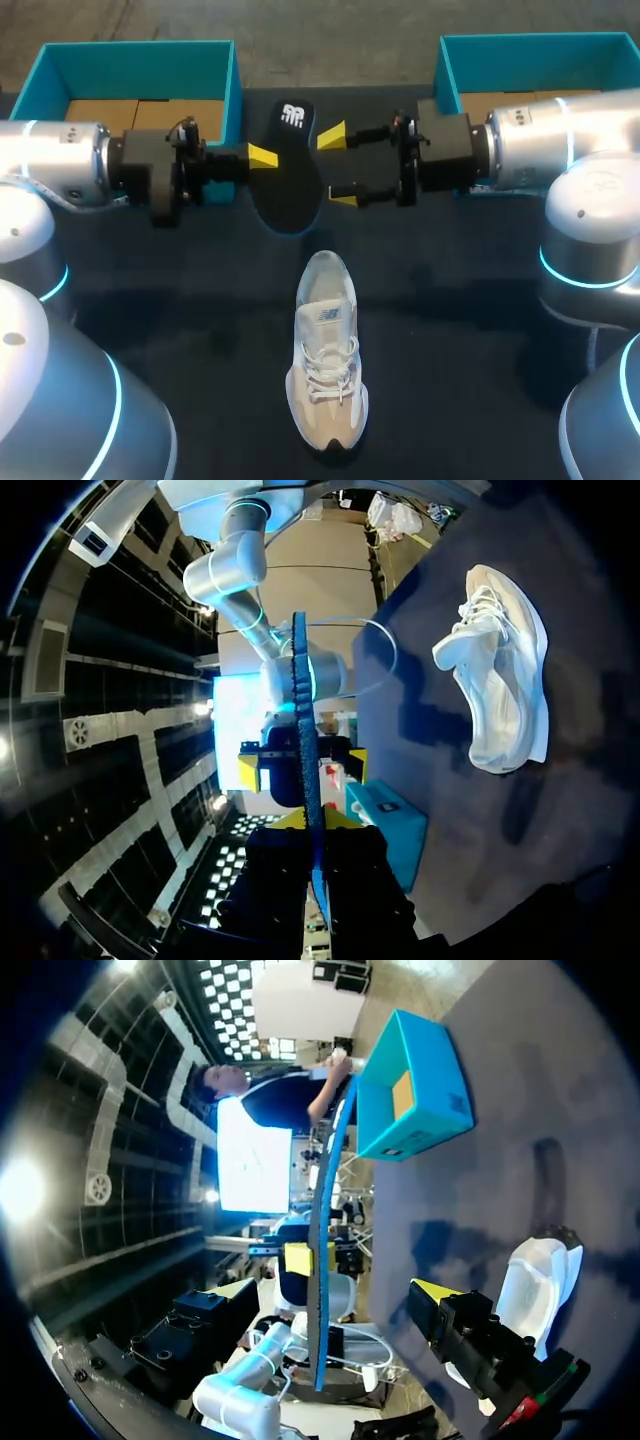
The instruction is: Take the shoe out of the shoebox, open the shoe tongue, remove and reinsert the insole, then place the shoe into the shoebox
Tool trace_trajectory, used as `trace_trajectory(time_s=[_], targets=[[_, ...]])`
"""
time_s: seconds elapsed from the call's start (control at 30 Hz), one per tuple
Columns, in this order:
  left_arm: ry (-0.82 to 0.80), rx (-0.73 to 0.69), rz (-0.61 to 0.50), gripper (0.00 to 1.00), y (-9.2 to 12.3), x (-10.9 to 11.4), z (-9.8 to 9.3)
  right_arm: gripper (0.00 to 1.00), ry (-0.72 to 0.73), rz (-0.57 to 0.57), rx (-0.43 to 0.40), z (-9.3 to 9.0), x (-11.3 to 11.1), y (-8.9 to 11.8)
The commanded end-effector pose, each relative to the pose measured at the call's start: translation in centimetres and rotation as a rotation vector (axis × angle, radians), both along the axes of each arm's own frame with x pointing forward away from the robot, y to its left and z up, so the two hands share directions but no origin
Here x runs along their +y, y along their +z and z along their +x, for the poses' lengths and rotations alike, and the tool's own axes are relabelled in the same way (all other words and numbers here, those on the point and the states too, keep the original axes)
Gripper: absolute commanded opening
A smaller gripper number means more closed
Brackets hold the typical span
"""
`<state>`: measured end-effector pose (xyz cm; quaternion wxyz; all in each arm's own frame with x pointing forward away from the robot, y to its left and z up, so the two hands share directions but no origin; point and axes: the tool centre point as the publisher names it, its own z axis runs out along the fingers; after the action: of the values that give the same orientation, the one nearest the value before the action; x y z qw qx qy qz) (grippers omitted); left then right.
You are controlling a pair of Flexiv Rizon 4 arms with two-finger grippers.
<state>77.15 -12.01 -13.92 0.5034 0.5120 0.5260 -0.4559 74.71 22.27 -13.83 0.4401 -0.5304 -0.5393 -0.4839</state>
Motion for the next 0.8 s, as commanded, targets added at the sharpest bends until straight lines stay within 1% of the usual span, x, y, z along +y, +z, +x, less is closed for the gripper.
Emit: trace_trajectory(time_s=[0.03, 0.43, 0.47, 0.5, 0.53, 0.7, 0.8], targets=[[0.002, -0.006, -0.006, 0.00, -0.3, -0.3, 0.2, 1.00, 0.002, 0.018, -0.018, -0.2, 0.2, 0.0], [0.010, -0.016, -0.019, 0.00, -0.3, -0.6, 0.1, 1.00, 0.029, 0.037, -0.050, -0.2, 1.0, 0.1], [0.010, -0.021, -0.019, 0.00, -0.3, -0.6, 0.1, 0.97, 0.031, 0.038, -0.051, -0.2, 1.0, 0.2], [0.011, -0.028, -0.017, 0.00, -0.3, -0.7, 0.1, 0.90, 0.032, 0.039, -0.052, -0.2, 1.1, 0.2], [0.012, -0.029, -0.018, 0.00, -0.3, -0.7, 0.0, 0.87, 0.035, 0.042, -0.056, -0.2, 1.1, 0.2], [0.022, -0.042, -0.029, 0.00, -0.2, -0.9, 0.1, 0.65, 0.042, 0.043, -0.061, -0.3, 1.4, 0.3], [0.027, -0.046, -0.035, 0.00, -0.1, -0.9, 0.2, 0.65, 0.040, 0.046, -0.058, -0.6, 1.5, 0.1]])
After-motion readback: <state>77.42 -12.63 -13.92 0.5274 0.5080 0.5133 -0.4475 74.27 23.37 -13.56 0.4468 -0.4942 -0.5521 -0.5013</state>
